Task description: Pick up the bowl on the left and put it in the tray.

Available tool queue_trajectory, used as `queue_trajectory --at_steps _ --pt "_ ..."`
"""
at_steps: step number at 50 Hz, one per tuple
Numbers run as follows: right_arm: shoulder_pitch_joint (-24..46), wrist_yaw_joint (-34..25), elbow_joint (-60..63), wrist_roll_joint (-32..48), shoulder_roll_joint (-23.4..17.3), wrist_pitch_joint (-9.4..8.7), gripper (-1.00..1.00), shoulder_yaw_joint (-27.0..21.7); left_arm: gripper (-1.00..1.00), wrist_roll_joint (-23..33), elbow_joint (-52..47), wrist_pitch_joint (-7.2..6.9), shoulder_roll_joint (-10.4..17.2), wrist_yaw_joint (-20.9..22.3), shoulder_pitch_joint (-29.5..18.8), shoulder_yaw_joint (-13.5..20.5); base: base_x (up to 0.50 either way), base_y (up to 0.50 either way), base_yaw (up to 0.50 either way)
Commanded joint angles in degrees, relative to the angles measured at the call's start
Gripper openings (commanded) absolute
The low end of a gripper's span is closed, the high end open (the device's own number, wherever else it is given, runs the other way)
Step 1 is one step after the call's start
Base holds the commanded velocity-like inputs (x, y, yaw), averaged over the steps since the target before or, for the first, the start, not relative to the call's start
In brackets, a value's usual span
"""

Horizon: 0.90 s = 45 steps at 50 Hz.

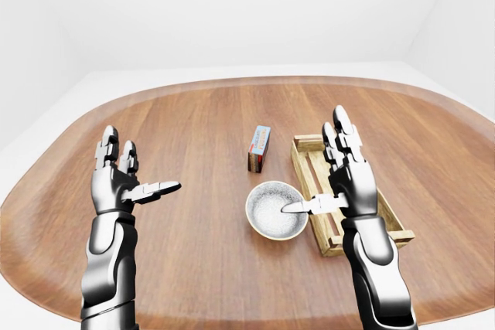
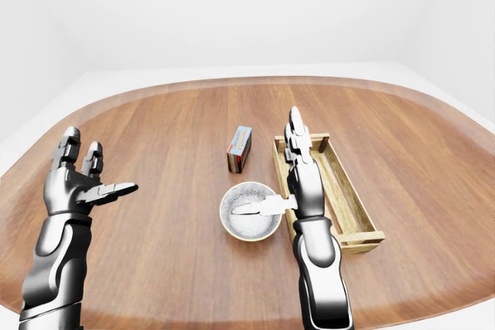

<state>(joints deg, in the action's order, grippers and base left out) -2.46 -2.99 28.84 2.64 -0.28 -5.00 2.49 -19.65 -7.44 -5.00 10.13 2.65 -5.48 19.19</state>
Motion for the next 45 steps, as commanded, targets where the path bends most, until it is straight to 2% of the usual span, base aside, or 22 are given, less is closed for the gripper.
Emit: queue_trajectory --at_steps 1,9,15,29,45 --pt "-0.2 0.1 -0.6 2.1 -0.4 0.00 1.00 0.6 1.00 0.0 0.3 0.00 0.0 0.0 0.0 0.0 0.00 0.00 0.00" --pt "-0.3 -0.1 -1.0 2.3 0.0 0.00 1.00 0.6 1.00 -0.3 -0.2 0.00 0.1 0.1 0.2 0.2 0.00 0.00 0.00" --pt "-0.1 -0.7 -0.8 4.2 -0.2 0.00 1.00 2.7 1.00 -0.3 -0.9 0.00 0.0 0.0 0.4 0.3 0.00 0.00 0.00" --pt "0.1 -9.0 -2.5 22.2 -1.7 0.00 1.00 13.9 1.00 -0.1 -1.0 0.00 -0.1 0.1 0.5 0.2 0.00 0.00 0.00" --pt "0.6 -14.1 -8.3 36.9 -0.3 0.00 1.00 16.7 1.00 -0.7 -1.5 0.00 0.1 0.0 0.4 0.6 0.00 0.00 0.00"
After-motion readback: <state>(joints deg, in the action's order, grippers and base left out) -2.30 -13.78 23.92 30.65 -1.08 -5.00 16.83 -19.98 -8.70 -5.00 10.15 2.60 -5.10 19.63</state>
